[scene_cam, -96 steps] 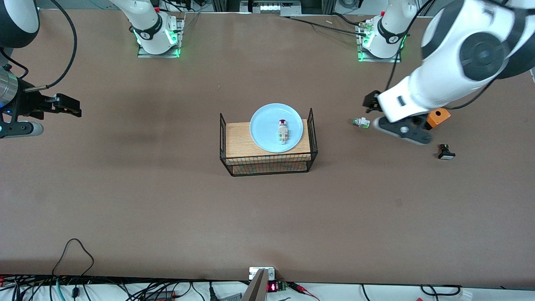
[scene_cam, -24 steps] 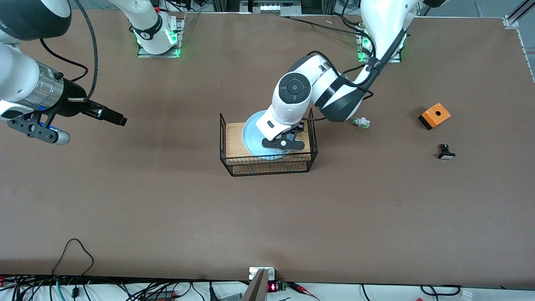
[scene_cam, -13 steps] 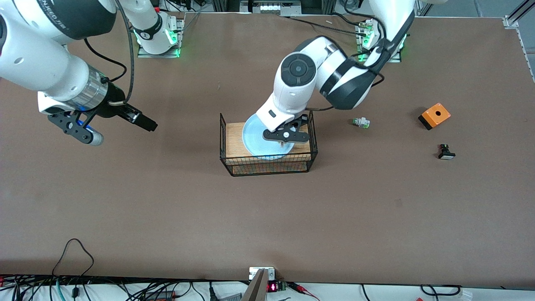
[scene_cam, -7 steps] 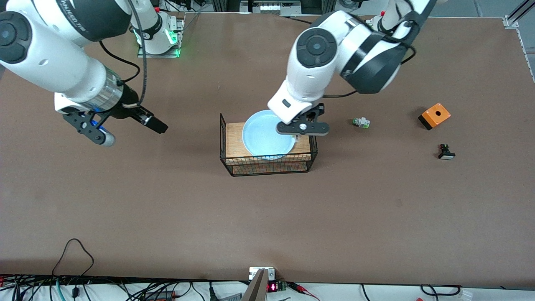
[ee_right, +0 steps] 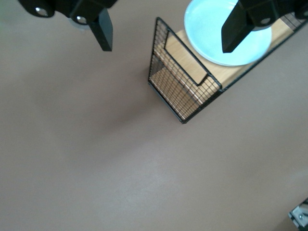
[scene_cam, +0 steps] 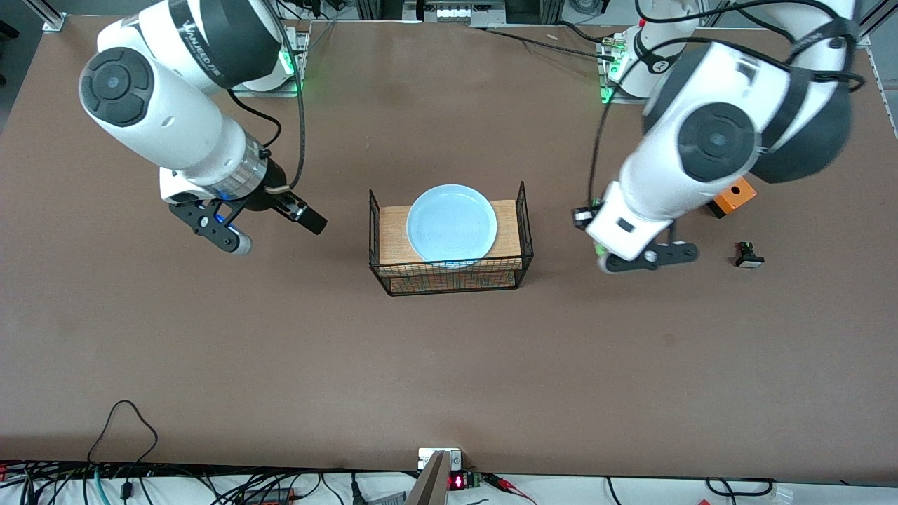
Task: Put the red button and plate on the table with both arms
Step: 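Lift the red button with the left gripper while the right gripper reaches, then carry the button toward the orange box while the right gripper lowers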
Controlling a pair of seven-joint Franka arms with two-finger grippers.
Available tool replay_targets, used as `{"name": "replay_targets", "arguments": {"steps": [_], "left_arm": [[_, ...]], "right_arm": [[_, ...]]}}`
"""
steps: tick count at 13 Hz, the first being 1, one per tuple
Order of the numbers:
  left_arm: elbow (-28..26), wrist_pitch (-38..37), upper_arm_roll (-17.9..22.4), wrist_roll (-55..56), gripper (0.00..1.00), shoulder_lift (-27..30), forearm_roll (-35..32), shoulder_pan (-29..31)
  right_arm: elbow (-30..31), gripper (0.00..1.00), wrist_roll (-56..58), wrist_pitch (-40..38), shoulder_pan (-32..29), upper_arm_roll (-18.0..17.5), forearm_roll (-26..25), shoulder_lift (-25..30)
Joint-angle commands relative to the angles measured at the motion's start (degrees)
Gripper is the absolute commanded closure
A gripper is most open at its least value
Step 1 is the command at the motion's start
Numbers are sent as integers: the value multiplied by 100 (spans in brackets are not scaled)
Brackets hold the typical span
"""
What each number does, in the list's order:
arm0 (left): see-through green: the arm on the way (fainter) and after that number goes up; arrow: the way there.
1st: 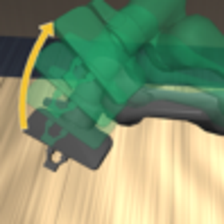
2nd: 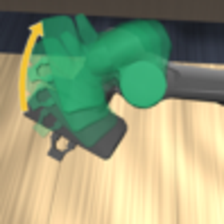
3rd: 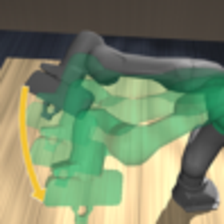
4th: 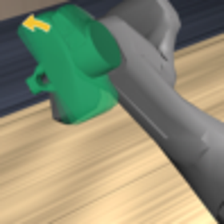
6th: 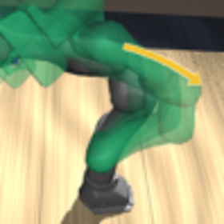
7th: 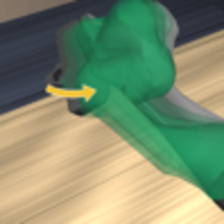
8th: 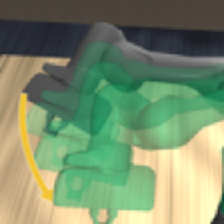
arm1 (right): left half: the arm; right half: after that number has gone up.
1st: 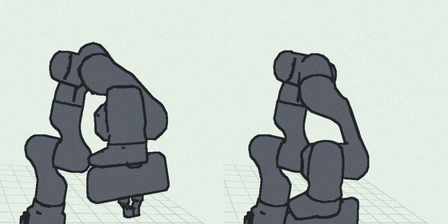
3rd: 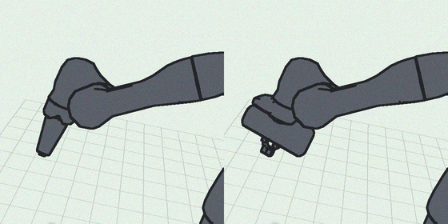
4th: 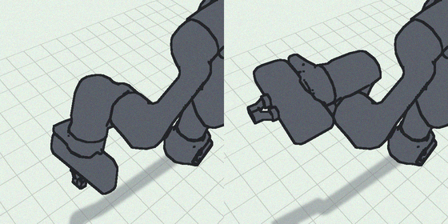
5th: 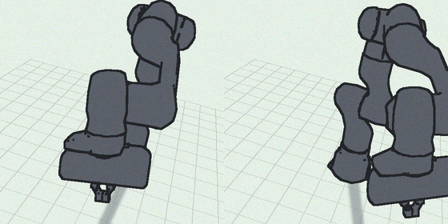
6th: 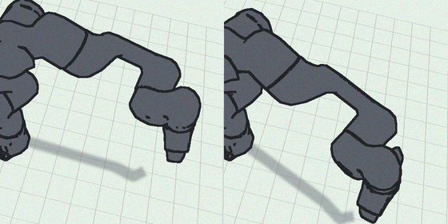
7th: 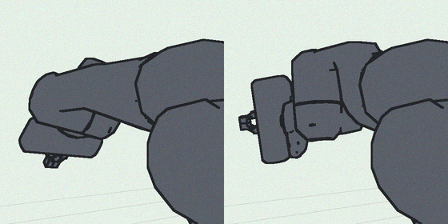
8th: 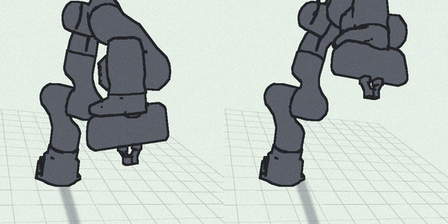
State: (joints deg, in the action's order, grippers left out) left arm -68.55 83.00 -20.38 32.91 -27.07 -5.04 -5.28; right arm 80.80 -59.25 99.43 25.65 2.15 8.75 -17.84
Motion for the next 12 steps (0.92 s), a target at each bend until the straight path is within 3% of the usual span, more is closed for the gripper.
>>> {"name": "replay_targets", "arguments": {"steps": [1,5,7,11,12], "left_arm": [[-35,-310,-71,-932,100,105,-138,614],[-88,-319,-71,-1997,100,97,-138,1467],[-106,-319,-71,-2357,100,88,-138,1758],[-395,-84,16,-2701,100,289,-129,1812],[-892,231,208,-2789,100,595,-112,1716]], "right_arm": [[-152,0,-770,59,98,22,83,-88],[-152,0,-825,120,405,22,4,-421],[-152,0,-816,505,589,22,-5,-658],[-152,0,-825,1184,862,22,-109,-1116],[-152,0,-825,1184,950,31,-232,-1151]]}}
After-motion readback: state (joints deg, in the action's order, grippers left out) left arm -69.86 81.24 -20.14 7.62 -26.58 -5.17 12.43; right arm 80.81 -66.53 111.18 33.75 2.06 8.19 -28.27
